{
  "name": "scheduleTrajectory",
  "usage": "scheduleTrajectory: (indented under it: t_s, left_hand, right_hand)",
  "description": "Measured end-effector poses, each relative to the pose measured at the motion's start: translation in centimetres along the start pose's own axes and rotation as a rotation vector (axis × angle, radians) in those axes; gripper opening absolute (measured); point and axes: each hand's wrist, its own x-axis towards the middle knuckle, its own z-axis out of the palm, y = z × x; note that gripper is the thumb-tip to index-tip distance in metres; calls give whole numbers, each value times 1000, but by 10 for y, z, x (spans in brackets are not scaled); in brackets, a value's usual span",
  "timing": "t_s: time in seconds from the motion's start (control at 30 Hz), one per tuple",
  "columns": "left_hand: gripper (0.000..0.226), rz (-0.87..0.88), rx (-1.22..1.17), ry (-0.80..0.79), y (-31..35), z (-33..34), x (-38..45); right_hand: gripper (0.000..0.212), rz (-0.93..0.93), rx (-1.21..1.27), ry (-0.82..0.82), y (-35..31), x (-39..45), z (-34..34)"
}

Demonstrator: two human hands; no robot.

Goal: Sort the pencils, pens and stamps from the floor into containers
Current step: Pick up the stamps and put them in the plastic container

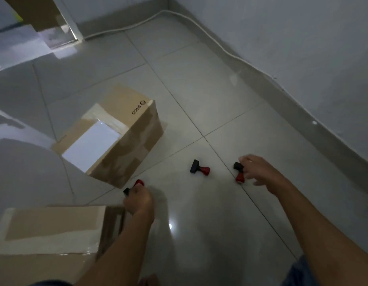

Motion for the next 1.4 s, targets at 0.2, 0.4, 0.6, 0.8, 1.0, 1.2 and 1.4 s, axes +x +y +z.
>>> scheduleTrajectory:
  t_s: [0.2,0.4,0.6,0.8,1.0,1.2,1.4]
  left_hand:
    - [47,349,65,395,-44,58,26]
    - [69,311,272,229,-61,53,66]
    - [31,352,368,175,-66,69,49]
    - [19,495,175,2,-48,126,23]
    - [24,707,81,-215,-17,164,12]
    - [30,787,192,-440,-8,178,0]
    - [27,775,67,-498,-12,188,-14]
  right_hand:
    - [62,-87,-449,-96,-1,70,23]
    - [72,-51,-621,-85,23,117,58]
    - [66,-118,-609,-54,39,132,56]
    - [65,-202,-662,-85,35,132,66]
    - [61,-235,-613,-87,39,138,59]
    - [58,-256,-581,-83,35,138,55]
    - [42,-344,-575,-82,34,138,67]
